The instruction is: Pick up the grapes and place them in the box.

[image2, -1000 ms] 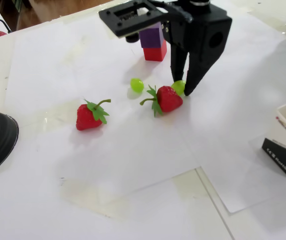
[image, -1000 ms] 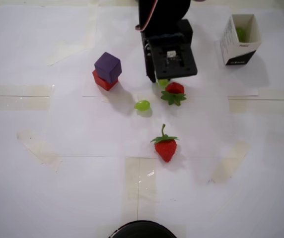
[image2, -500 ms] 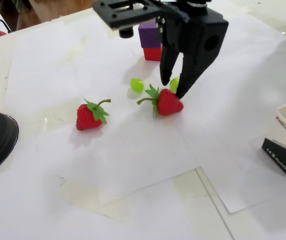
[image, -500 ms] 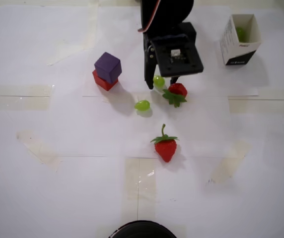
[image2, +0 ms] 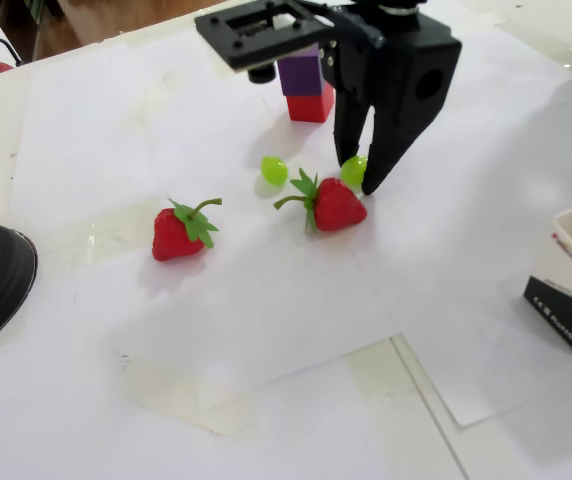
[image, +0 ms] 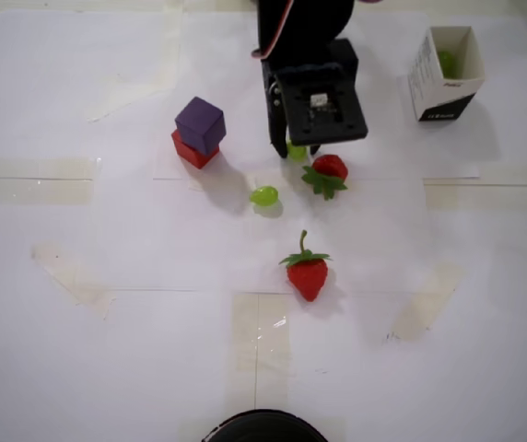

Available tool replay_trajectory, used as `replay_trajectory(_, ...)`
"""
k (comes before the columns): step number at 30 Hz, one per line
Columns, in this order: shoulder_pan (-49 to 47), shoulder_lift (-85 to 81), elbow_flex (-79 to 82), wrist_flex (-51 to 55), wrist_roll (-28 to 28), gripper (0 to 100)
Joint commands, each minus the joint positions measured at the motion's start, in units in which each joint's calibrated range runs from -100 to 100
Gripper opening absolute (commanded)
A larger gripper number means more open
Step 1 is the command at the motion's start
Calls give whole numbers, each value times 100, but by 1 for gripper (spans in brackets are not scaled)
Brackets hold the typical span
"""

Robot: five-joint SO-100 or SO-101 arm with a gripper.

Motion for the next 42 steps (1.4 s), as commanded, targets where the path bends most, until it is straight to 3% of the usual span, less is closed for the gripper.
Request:
replay_trajectory(1, 2, -274, 24, -45, -20, 8)
replay_trajectory(13, 24, -618, -30, -45, -10, 3)
replay_trajectory(22, 32, -1899, -1503, 3337, 0, 0)
replay_trajectory(27, -726, -1985, -2412, 4130, -93, 0)
replay_trajectory(34, -2307, -1865, -2630, 3648, -313, 0)
replay_trajectory(42, -3196, -1237, -2348, 2798, -454, 0)
